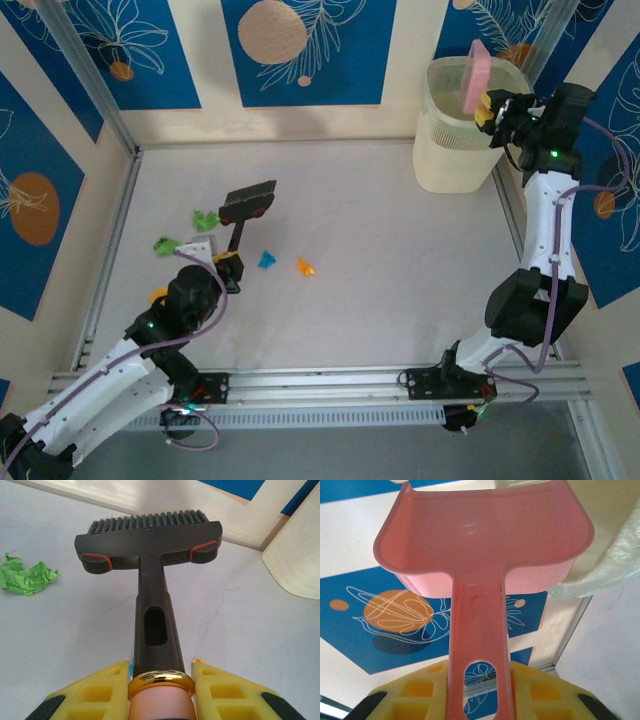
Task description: Sweep away the paper scraps from the table
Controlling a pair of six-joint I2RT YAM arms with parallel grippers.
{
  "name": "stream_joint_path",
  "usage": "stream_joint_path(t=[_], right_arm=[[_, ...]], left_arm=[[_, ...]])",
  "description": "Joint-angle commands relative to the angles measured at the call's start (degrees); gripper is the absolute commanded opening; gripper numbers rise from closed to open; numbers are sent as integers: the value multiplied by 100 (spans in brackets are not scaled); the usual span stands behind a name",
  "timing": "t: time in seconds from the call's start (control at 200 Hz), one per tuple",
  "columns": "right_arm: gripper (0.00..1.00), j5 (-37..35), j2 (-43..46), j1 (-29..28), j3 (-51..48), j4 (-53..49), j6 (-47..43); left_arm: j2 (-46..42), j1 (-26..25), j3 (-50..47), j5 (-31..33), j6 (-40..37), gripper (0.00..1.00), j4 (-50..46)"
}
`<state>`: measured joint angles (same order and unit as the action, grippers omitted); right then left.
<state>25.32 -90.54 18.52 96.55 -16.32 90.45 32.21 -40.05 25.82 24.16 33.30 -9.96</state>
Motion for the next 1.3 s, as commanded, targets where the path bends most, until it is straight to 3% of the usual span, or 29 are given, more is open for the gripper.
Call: stream_joint_path(t=[0.0,0.16,0.29,0.52,0.645,0.75,1.02,1.295], right_arm=[[0,18,331,12,1,340,98],[0,61,618,-226,22,269,-548],[0,-96,1052,-671,15,-165,-1710],[0,-1379,1963,-2432,-253,-1616,-4433],[0,-2256,2445,-3372,-967,-2139,-5267],[0,-2916,2815,-3955,-1538,-2633,-5572],[0,-2854,3558,-4514,-3057,-3805,-5787],[0,-3390,3436,-5466,-4065,-4127,-5552]], left_arm=[[-144,-45,32,191,-7,0,180],[-146,-46,23,200,4,0,179],[-171,-43,21,214,16,0,176],[-208,-44,-17,228,81,0,170],[-206,-42,-53,224,118,0,196],[-210,-43,-49,264,166,0,151],[-334,-44,-43,166,254,0,119],[602,-47,302,-1140,93,0,542]])
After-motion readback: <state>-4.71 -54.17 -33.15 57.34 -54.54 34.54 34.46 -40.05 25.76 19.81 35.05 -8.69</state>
